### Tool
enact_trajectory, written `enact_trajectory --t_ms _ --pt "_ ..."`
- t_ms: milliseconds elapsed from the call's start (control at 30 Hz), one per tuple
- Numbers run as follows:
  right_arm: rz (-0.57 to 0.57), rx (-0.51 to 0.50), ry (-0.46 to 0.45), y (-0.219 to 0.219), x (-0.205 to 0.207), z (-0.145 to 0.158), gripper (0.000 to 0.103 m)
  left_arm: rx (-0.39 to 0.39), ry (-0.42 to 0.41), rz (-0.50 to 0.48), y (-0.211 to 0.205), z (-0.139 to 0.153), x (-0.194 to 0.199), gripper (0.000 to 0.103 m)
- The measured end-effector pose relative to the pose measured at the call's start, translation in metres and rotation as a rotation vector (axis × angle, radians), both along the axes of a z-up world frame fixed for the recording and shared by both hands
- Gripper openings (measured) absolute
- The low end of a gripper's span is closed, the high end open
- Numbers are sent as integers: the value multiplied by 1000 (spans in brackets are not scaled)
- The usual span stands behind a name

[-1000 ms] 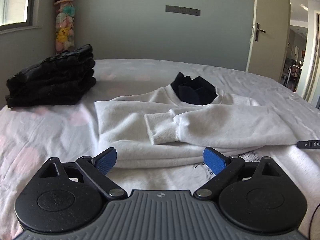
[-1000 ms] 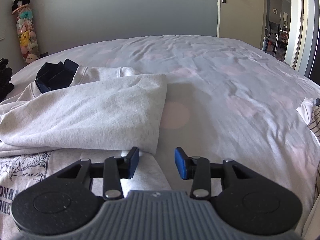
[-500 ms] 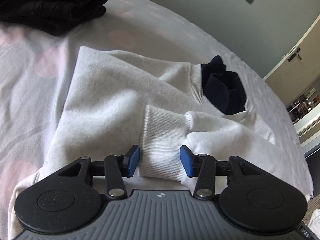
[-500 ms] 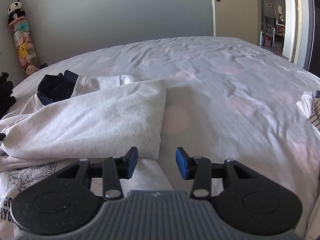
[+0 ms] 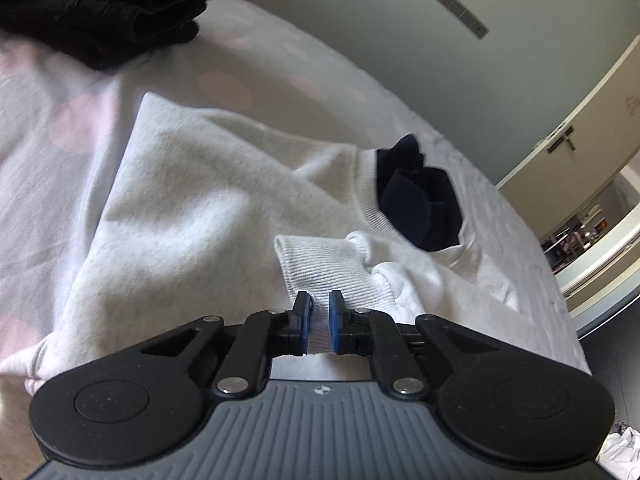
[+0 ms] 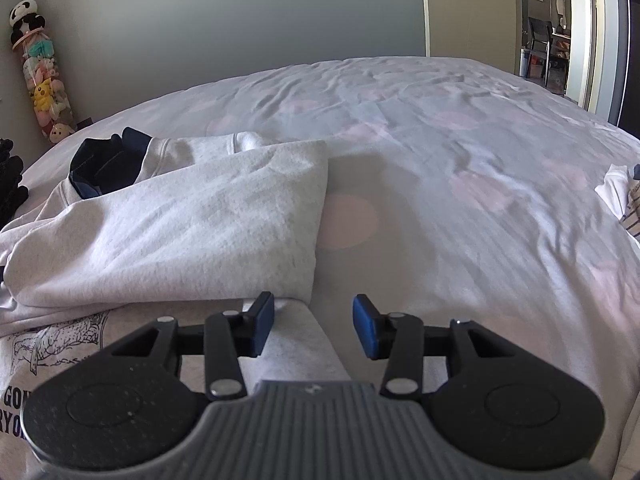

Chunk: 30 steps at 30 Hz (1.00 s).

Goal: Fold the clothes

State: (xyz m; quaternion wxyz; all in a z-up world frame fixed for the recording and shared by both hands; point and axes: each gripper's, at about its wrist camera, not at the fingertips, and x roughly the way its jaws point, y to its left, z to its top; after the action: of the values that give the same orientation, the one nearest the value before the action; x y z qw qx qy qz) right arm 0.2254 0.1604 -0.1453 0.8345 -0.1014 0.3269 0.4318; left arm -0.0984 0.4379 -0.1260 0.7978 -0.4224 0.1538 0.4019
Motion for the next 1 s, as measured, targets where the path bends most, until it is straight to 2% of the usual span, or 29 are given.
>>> enact_trajectory --t_ms 33,133,233,367,500,567,667,800,1000 --pt "3 -3 -3 0 0 0 48 38 -24 -16 -3 9 2 3" --pt "10 -11 -14 0 -2 0 47 130 -95 -68 -10 42 11 3" --pt "31 -21 -28 2 -4 -1 46 169 -153 -104 -13 74 24 2" --pt "57 -31 -40 9 -6 -4 46 191 -135 -148 -9 103 41 2" --pt "47 -12 -17 9 -3 -4 46 144 -98 -140 -5 98 37 2" --pt "51 -1 -12 9 -3 -4 46 120 -119 -115 -2 93 31 2" --pt "69 7 -9 12 -4 -4 46 148 -106 -107 -2 101 28 2" --pt "68 6 -12 13 -2 -5 47 206 -103 -126 -6 126 30 2" --pt "76 46 -14 20 5 -5 47 306 -135 -153 -8 183 50 1"
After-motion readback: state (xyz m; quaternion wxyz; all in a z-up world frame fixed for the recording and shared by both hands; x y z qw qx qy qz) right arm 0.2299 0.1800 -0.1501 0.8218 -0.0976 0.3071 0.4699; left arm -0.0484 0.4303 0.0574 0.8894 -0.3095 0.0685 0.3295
